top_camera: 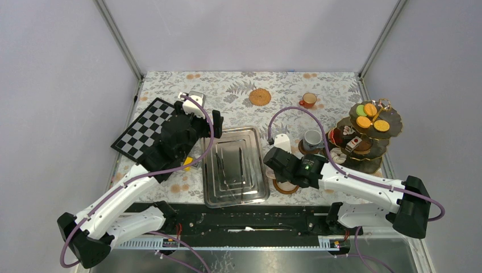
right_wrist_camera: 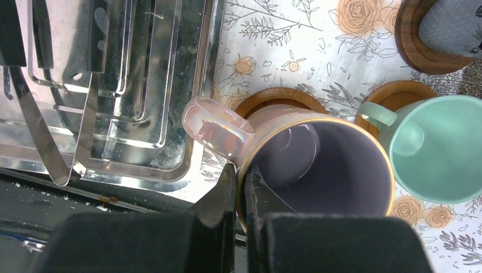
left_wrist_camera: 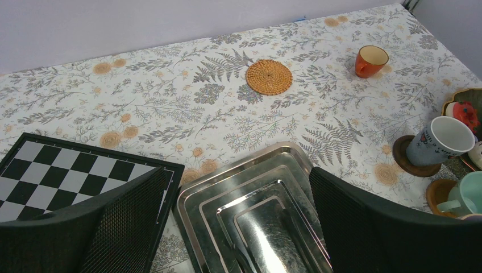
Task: Serve the afternoon tea
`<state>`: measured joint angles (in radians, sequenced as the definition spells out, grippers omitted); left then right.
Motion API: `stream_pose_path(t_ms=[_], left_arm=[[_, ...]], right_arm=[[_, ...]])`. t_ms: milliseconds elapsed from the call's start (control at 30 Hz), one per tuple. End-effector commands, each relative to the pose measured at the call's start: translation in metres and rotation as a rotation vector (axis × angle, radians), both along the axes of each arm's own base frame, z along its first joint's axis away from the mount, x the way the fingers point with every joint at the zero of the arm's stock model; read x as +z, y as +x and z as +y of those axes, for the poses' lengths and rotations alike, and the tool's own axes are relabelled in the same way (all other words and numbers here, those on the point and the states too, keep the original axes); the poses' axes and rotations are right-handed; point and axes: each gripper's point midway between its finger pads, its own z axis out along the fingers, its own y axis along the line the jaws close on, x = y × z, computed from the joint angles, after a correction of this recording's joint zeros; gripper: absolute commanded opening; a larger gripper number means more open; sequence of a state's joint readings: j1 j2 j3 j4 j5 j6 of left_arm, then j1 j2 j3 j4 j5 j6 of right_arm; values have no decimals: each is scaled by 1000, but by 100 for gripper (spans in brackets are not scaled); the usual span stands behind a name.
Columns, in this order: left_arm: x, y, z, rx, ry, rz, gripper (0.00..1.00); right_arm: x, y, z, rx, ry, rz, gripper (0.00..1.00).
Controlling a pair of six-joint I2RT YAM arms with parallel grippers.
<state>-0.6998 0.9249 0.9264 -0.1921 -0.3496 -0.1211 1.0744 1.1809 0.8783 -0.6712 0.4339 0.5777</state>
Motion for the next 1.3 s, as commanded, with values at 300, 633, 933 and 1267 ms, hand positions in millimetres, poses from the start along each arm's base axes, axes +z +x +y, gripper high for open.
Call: stream_pose_path(t_ms=[300, 633, 933, 1267], left_arm=[[7, 4, 1, 14, -16, -29, 99], [8, 4, 1, 14, -16, -31, 99], [14, 2, 9, 45, -25, -53, 99], [18, 1, 17, 73, -34, -72, 99]], right_arm=[[7, 10, 7, -12, 22, -72, 10], [87, 15, 10, -15, 119, -161, 70], [148, 115, 7, -124, 131, -511, 90], [114, 270, 29, -180, 177, -517, 76]])
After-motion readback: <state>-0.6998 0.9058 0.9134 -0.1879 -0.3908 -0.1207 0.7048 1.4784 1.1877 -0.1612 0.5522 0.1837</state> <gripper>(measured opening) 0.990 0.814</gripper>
